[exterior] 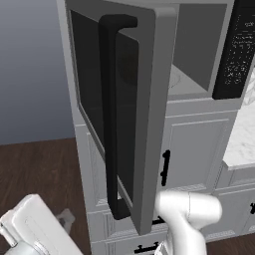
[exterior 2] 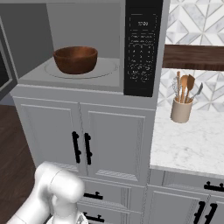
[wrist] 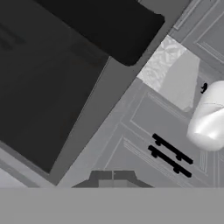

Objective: Open the microwave, place the bowl with waffle inside the microwave, then close the microwave door and turn it on.

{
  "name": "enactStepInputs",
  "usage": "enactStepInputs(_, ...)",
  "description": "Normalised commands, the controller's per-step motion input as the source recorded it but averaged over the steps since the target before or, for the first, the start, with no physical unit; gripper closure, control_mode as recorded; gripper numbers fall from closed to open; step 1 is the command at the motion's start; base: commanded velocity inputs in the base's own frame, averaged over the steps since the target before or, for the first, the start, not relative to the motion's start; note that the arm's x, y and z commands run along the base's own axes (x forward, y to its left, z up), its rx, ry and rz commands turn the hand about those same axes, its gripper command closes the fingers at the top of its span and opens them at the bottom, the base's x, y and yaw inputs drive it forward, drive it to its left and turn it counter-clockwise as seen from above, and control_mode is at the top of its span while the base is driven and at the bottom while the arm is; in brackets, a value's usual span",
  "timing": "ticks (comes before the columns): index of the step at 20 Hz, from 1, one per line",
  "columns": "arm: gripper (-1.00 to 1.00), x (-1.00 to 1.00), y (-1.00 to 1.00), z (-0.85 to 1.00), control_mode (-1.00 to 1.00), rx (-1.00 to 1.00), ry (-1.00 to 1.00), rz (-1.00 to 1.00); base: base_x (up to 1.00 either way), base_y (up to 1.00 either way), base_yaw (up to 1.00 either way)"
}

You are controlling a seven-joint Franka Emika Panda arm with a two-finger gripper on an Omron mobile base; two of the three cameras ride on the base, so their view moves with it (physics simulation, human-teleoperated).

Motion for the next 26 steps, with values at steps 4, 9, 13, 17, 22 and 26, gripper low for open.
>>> enactStepInputs(4,1.0,1.0,0.63,-0.59,-1.0,-0.08,0.02,-0.18,0.0,0.0,0.0)
enactStepInputs(9,1.0,0.74,-0.14,-0.05,-1.0,0.0,-0.03,-0.15,0.0,0.0,0.0)
enactStepInputs(13,1.0,0.53,-0.68,0.15,-1.0,0.0,-0.06,-0.19,0.0,0.0,0.0)
enactStepInputs(17,1.0,0.0,-1.0,0.42,-1.0,0.0,-0.16,-0.17,0.0,0.0,0.0)
enactStepInputs(22,1.0,0.05,-1.0,0.44,-1.0,0.0,-0.13,-0.15,0.0,0.0,0.0)
enactStepInputs(26,1.0,0.01,-1.0,0.57,-1.0,0.0,-0.22,-0.09,0.0,0.0,0.0)
